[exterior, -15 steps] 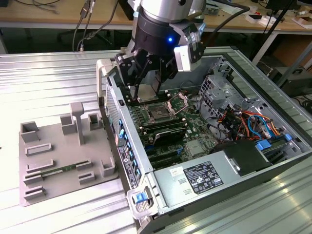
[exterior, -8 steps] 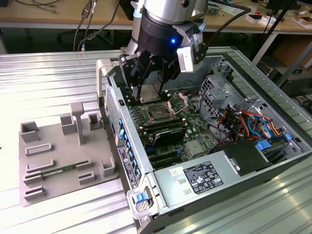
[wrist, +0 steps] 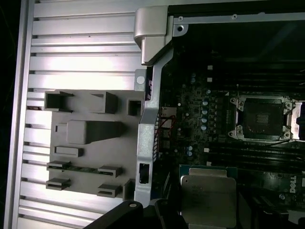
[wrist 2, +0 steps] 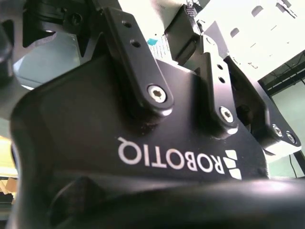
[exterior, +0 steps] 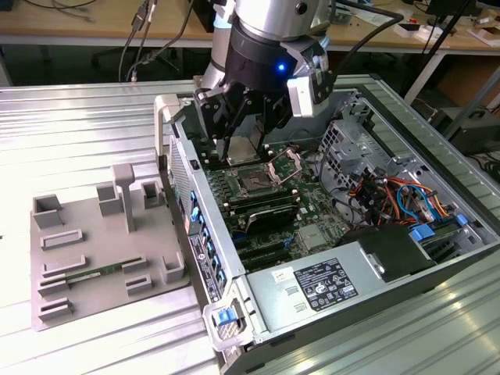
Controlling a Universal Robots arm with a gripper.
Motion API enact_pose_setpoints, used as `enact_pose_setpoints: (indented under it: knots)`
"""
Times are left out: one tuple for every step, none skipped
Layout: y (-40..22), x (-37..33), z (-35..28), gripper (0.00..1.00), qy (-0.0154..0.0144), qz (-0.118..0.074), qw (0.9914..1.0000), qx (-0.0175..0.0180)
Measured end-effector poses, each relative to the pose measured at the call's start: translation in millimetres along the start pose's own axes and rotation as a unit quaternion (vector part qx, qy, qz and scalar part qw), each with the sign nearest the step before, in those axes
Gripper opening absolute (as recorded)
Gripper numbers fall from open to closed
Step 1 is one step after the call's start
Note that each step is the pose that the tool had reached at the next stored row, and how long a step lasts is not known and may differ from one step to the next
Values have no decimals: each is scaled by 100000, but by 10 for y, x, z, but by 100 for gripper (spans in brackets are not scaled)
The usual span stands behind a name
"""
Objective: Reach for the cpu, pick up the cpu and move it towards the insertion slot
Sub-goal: 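Pick up the cpu and move it towards the insertion slot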
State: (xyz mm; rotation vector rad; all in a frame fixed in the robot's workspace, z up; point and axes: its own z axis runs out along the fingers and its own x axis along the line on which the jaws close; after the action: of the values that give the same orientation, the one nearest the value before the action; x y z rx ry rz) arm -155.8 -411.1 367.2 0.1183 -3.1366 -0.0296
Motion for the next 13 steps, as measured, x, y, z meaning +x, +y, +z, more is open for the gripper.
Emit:
enact_pose_setpoints:
  knots:
    - [0,-5,2,55,0,0,100000,-2]
    - [-1,-12,4,55,2,0,100000,1]
    - [-1,-17,6,55,-3,0,100000,-3]
    - [-2,-30,8,55,2,0,100000,-2]
    - [-3,-35,10,55,-4,-3,100000,-4]
    - [-3,-38,12,55,-2,-2,100000,-8]
    - [-4,-45,13,55,1,-3,100000,-1]
    - [-4,-51,15,55,0,1,100000,0]
    - [-4,-58,16,55,2,0,100000,0]
    - [-6,-69,19,55,-2,-1,100000,-5]
    - [-6,-77,21,55,1,-5,100000,-2]
    - [-7,-83,23,55,-4,-5,100000,-5]
    - [-7,-91,24,55,1,-4,100000,-1]
